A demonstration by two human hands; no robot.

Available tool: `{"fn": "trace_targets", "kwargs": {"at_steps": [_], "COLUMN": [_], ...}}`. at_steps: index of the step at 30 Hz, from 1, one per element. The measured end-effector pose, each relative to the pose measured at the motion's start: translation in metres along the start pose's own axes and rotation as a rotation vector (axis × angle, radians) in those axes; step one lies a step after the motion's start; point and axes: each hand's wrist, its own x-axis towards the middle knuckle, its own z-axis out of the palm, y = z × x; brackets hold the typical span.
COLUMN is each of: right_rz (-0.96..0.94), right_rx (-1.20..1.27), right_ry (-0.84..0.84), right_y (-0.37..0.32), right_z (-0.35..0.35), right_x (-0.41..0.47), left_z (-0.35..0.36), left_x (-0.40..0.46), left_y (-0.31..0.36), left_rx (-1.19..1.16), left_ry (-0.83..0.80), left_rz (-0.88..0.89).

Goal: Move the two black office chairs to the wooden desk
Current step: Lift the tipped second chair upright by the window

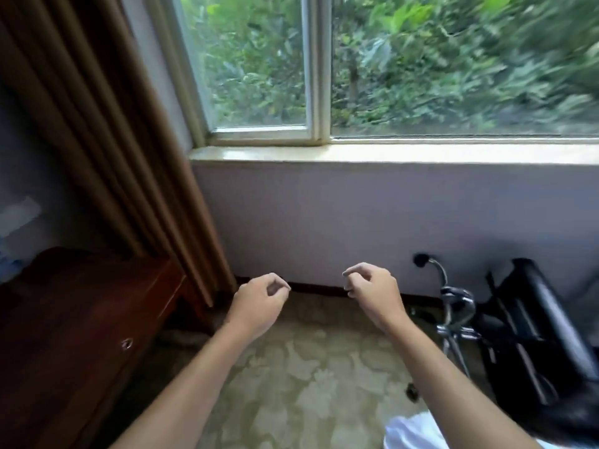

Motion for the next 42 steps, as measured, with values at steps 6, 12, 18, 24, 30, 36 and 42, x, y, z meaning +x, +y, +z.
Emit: {"fn": "trace_targets", "kwargs": {"at_steps": [6, 12, 18, 24, 30, 36, 42], "right_rz": [0.127, 0.315, 0.466, 0.641, 0.744, 0.853, 0.962], "right_rx": [0.118, 0.097, 0.063, 0.078, 0.037, -0.051, -0.203], "right_ry": [0.331, 0.521, 0.736, 0.901, 0.902, 0.704, 0.561], "right_y": [0.051, 0.099, 0.116, 0.156, 0.215, 0.313, 0.411], "right_z": [-0.099, -0.152, -0.188, -0.229, -0.290, -0.359, -0.388], "right_x": [0.048, 0.085, 0.119, 0.131, 0.168, 0.246, 0.282], "left_z": [0.093, 0.180, 0.249, 0.326, 0.413, 0.519, 0.635], "left_x": [0.077, 0.155, 0.233, 0.250, 0.264, 0.302, 0.319], "left_y": [0.090, 0.146, 0.207, 0.267, 0.283, 0.280, 0.264], "left_rx": [0.065, 0.064, 0.160, 0.247, 0.388, 0.621, 0.870], "left_ry": [-0.299, -0.563, -0.824, -0.976, -1.073, -1.001, -1.059], "left_rz": [0.259, 0.460, 0.619, 0.802, 0.801, 0.649, 0.508]}}
